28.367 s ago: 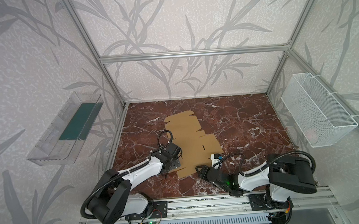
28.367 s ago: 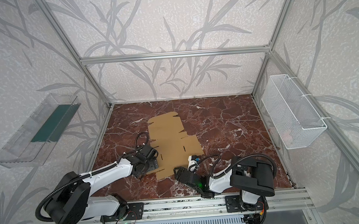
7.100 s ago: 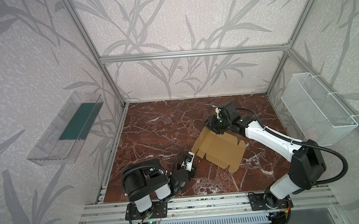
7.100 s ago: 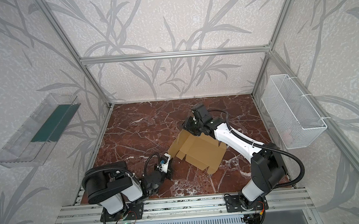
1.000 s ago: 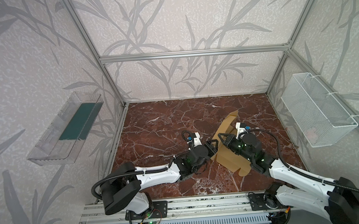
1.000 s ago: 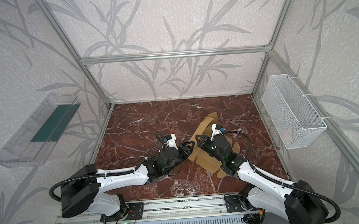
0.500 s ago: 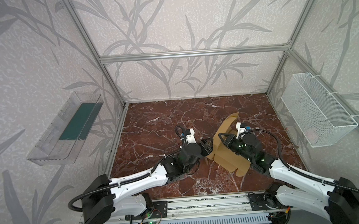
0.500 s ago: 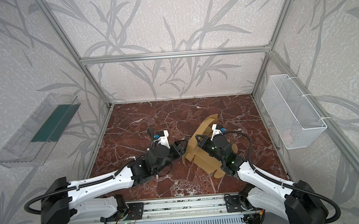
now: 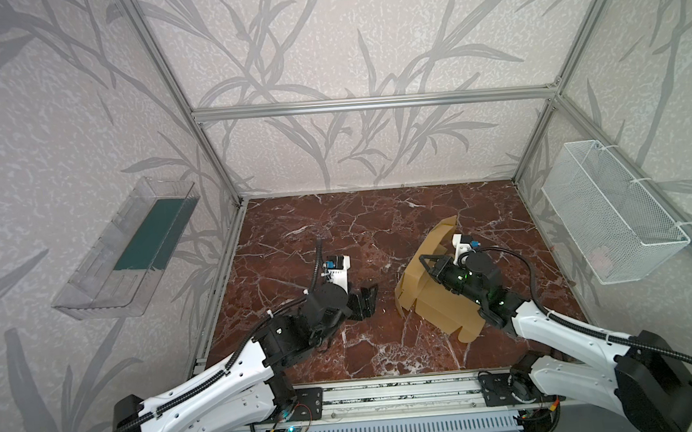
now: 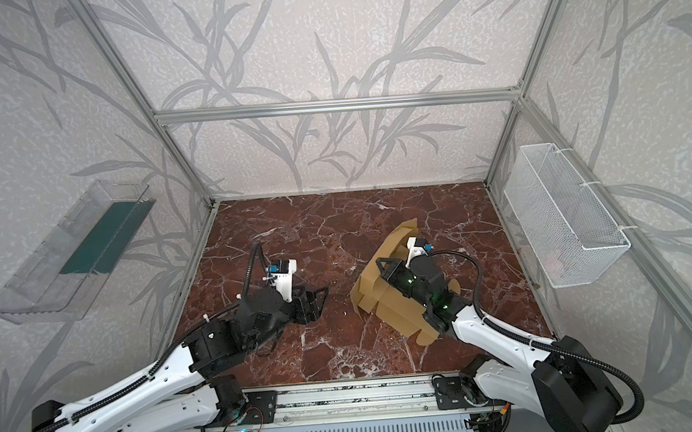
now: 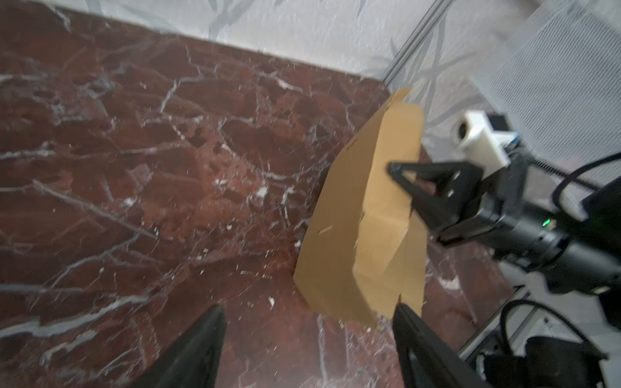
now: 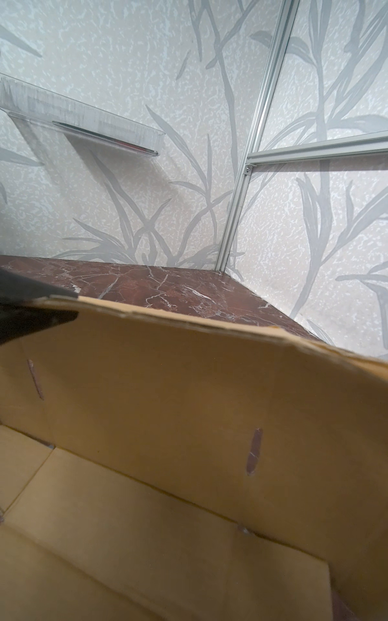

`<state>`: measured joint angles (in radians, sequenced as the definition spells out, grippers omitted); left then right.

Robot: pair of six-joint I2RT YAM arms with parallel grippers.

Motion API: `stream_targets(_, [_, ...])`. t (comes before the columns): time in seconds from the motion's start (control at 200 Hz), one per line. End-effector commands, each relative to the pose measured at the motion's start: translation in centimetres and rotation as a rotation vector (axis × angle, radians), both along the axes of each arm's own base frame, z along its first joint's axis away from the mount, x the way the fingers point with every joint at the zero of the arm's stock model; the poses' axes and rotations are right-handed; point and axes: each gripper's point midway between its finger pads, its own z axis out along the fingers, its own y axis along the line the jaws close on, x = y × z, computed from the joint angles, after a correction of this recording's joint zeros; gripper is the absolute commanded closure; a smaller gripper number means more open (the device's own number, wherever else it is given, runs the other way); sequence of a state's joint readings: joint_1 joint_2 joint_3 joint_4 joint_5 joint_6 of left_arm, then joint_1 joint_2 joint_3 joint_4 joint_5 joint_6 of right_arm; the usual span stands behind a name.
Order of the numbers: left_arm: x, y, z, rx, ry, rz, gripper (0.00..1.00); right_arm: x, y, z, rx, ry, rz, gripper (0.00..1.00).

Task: Assemble paper box
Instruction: First fold the bottom flaps of a flat cardboard box at the center of the table.

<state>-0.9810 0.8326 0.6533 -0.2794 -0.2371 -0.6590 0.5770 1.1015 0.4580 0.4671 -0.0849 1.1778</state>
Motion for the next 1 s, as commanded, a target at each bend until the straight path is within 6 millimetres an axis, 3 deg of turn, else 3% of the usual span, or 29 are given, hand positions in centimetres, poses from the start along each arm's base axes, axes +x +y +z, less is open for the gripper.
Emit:
stream_targets(0.0, [-0.8, -0.2, -3.2, 0.053, -0.010, -0.071, 0.20, 0.4, 0.5, 1.9, 0.035, -0.041, 0.017, 1.00])
stream_targets(0.345, [-1.9, -3.3, -5.9, 0.050, -0.120, -0.259, 0.18, 0.2, 0.4, 2.0, 0.032, -0.033, 0.032, 1.00])
stream_targets(0.42, [-2.2, -4.0, -5.8, 0.030, -0.152, -0.296, 0.18, 0.2, 0.4, 2.1, 0.034, -0.031, 0.033, 1.00])
stream_targets(0.765, [-1.5, -5.4, -6.7, 0.086, -0.300, -0.363, 0.18, -0.1, 0.2, 2.1, 0.048, -0.012, 0.037, 1.00])
stream_targets(0.995, [-0.9, -6.3, -7.5, 0.145, -0.410, -0.405, 0.24, -0.4, 0.4, 1.9, 0.054, -0.002, 0.051, 1.00])
